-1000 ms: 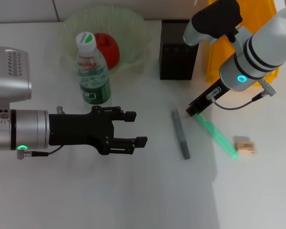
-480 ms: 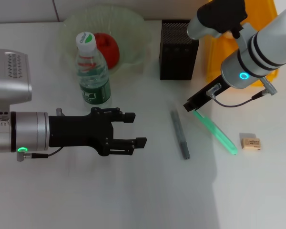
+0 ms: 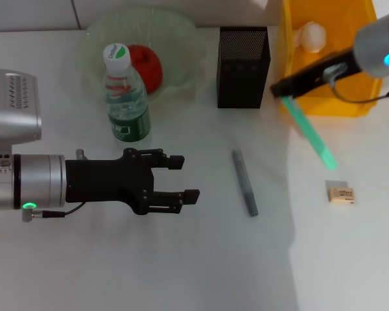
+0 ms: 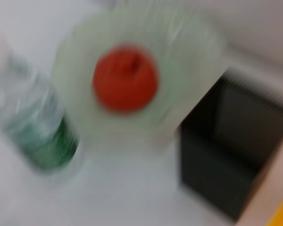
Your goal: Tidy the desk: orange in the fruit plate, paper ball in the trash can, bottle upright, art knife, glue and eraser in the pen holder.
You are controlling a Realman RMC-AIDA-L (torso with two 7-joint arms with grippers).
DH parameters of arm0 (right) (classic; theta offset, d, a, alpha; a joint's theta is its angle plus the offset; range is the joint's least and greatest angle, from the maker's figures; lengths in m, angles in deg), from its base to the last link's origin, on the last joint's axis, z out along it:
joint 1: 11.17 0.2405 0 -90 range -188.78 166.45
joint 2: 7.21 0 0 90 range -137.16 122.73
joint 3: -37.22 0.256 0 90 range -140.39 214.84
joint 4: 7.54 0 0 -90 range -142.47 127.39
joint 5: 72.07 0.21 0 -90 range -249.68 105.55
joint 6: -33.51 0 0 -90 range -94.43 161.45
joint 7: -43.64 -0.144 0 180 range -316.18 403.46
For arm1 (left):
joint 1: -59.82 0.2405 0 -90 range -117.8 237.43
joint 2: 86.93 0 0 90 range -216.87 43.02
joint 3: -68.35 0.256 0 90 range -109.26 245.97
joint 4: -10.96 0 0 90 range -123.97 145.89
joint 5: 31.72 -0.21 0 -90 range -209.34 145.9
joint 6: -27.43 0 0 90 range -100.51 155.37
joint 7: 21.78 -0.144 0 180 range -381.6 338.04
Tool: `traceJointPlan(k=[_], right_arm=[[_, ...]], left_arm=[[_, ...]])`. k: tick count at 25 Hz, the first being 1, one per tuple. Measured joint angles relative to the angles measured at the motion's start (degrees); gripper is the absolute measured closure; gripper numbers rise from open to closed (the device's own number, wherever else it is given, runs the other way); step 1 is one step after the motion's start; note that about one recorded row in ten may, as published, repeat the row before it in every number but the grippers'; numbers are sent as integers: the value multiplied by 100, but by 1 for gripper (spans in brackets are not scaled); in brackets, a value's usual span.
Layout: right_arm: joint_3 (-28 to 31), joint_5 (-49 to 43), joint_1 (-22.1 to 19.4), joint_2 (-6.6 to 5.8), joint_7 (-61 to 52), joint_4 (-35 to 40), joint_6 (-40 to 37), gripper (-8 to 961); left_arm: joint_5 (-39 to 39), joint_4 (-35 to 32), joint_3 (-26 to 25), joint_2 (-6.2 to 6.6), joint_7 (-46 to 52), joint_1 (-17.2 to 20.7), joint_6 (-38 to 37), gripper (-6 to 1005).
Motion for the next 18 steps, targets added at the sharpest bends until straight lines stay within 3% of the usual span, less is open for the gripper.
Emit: traceJointPlan(k=[3, 4, 5, 8, 9, 10, 11, 12, 13, 14, 15, 16, 18], right_arm=[[422, 446, -351, -4, 125, 834, -24, 776], [822, 1032, -537, -4, 310, 1132, 69, 776], [822, 1032, -537, -4, 310, 1132, 69, 775], [1565, 2547, -810, -14, 932, 982, 521, 773], [1946, 3680, -862, -32, 1692, 373, 771, 773], [1946, 3680, -862, -32, 1692, 373, 771, 772], [2130, 4277, -837, -41, 2193, -46, 816, 772], [2424, 5291, -704, -69, 3234, -1017, 829, 771], [2424, 5291, -704, -69, 3234, -1017, 829, 770], [2604, 6054, -488, -126, 4196, -2069, 790, 770], [2604, 6054, -488, -126, 4196, -2069, 790, 769], [2646, 6573, -266, -194, 4976, -2952, 778, 769], [2650, 6775, -154, -217, 5378, -3356, 779, 768]], left_arm=[[0, 0, 0, -5, 1, 0, -11, 228], [0, 0, 0, -7, 3, 0, -20, 228], [0, 0, 0, -7, 3, 0, -20, 228], [0, -1, 0, -8, 5, 5, -25, 228], [1, -9, 0, -10, 4, 18, -30, 228], [1, -9, 0, -10, 4, 18, -30, 228], [1, -15, -1, -14, 4, 23, -32, 228], [1, -31, 0, -26, 3, 24, -34, 228], [1, -31, 0, -26, 3, 24, -34, 228], [1, -31, 0, -26, 3, 24, -34, 227], [1, -31, 0, -26, 3, 24, -34, 227], [13, -48, 0, -35, 3, 24, -35, 227], [22, -53, 0, -36, 3, 6, -35, 227]])
